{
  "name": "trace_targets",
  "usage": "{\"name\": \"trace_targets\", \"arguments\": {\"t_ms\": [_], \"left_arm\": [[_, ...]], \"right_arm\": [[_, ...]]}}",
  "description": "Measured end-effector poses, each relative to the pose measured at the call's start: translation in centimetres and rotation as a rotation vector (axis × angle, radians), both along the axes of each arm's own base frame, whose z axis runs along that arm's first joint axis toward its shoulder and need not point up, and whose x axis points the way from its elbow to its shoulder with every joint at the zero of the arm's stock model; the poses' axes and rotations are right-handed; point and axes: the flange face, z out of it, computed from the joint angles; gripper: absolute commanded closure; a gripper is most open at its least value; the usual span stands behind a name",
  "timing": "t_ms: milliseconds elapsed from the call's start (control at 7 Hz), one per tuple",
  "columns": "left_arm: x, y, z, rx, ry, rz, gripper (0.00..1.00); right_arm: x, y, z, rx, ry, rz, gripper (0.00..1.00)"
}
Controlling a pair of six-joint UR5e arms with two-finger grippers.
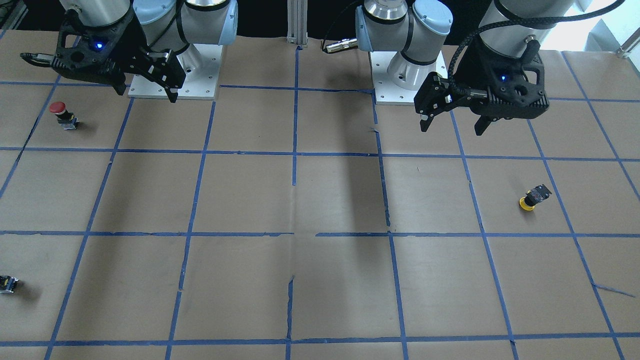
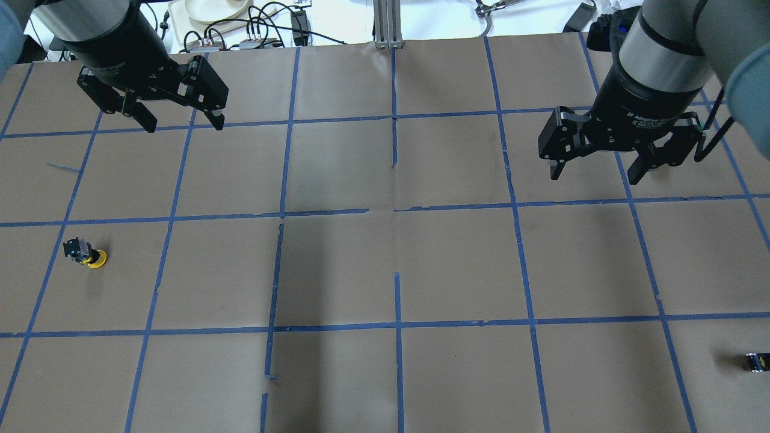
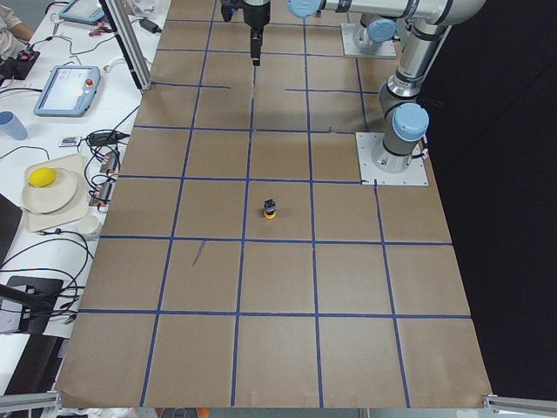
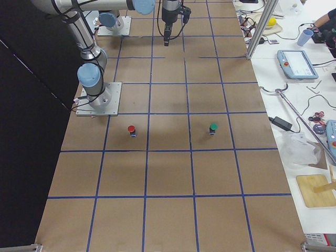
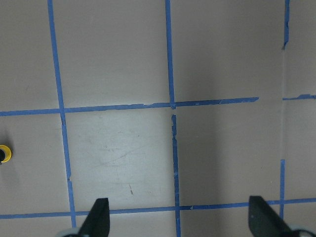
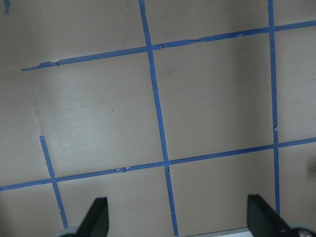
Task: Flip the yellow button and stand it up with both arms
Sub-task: 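Move the left gripper down over the yellow-capped button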
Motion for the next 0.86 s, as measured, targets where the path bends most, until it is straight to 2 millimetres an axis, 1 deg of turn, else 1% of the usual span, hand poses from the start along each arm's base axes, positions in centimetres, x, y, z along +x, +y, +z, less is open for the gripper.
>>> {"name": "trace_targets", "arguments": {"t_ms": [286, 429, 571, 714, 857], "left_arm": [[0.2, 0.0, -0.9, 0.021, 0.000, 0.000, 0.00], [1.0, -0.2, -1.4, 0.033, -0.007, -0.010, 0.00], [3.6, -0.6, -2.4, 0.053, -0.021, -0.027, 0.00], [8.2, -0.7, -4.3, 0.090, -0.028, -0.043, 0.00], [13.5, -0.5, -6.5, 0.120, -0.017, -0.064, 0.00]], "right_arm": [[0.0, 0.0, -0.1, 0.001, -0.001, 0.000, 0.00], [-0.1, 0.0, -0.4, 0.005, 0.004, 0.000, 0.00], [-0.2, 0.0, -0.8, 0.009, 0.009, -0.005, 0.00], [-0.4, -0.1, -1.0, 0.011, 0.008, -0.011, 0.00], [-0.7, -0.2, -1.0, 0.012, 0.003, -0.017, 0.00]]}}
